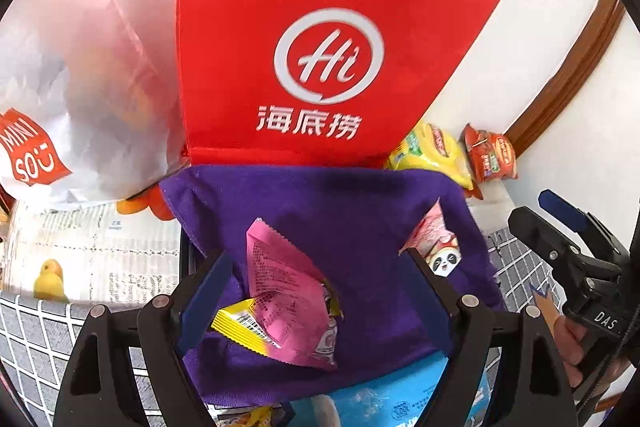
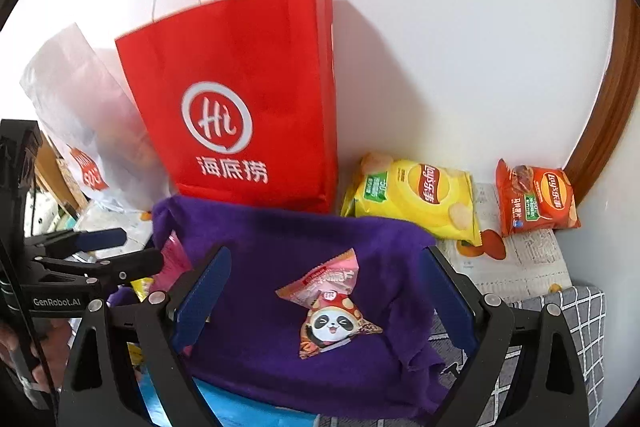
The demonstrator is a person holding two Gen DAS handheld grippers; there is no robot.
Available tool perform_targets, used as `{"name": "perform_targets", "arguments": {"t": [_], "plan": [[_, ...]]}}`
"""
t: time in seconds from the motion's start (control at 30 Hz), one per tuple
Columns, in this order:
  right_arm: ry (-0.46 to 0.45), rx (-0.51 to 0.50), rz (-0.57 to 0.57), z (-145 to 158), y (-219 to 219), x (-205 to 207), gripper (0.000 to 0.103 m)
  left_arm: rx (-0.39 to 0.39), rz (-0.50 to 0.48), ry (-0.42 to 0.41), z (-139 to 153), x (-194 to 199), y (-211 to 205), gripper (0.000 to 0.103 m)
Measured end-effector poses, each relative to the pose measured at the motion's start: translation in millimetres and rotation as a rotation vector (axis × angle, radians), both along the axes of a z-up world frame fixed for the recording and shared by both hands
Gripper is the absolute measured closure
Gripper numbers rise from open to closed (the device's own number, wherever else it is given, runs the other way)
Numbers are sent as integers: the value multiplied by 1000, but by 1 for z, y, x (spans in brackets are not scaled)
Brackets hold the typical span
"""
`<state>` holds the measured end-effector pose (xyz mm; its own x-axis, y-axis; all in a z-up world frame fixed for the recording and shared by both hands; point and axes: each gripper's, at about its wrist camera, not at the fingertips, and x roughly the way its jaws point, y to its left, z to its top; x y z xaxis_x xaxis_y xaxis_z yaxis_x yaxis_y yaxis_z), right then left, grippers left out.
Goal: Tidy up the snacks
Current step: 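Withdraw both tools from the cloth back toward the snack pile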
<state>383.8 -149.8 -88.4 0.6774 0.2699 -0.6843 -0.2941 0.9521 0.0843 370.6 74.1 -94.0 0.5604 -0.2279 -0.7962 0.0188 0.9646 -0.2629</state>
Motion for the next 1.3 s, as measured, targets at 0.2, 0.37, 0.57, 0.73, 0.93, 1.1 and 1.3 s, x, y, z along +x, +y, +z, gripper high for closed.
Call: {"name": "perform_targets", "arguments": {"t": [0.2,0.37,0.57,0.73,0.93,1.1,1.3], "plan": [[-10,-41,-43,6,-4,-18,9,-1,-25,-72,21,-13,-4,19],[27,-21,-41,7,-14,-44,9,5,-42,-78,35,-21,-11,19],[64,-43,-108,12,-25,-81,9,64,-65,-125,58,-39,-21,19],[70,-42,-148,17,-41,-116,9,67,-74,-167,80,-52,-17,18],[58,19,-118,12,-49,-163,12,76,-84,-204,101,-68,-20,18],[53,-5,-89,5,-41,-190,15,78,-126,-191,107,-89,-28,18],[100,48,-47,-16,-31,-204,15,128,-103,-167,99,-119,-21,18]]}}
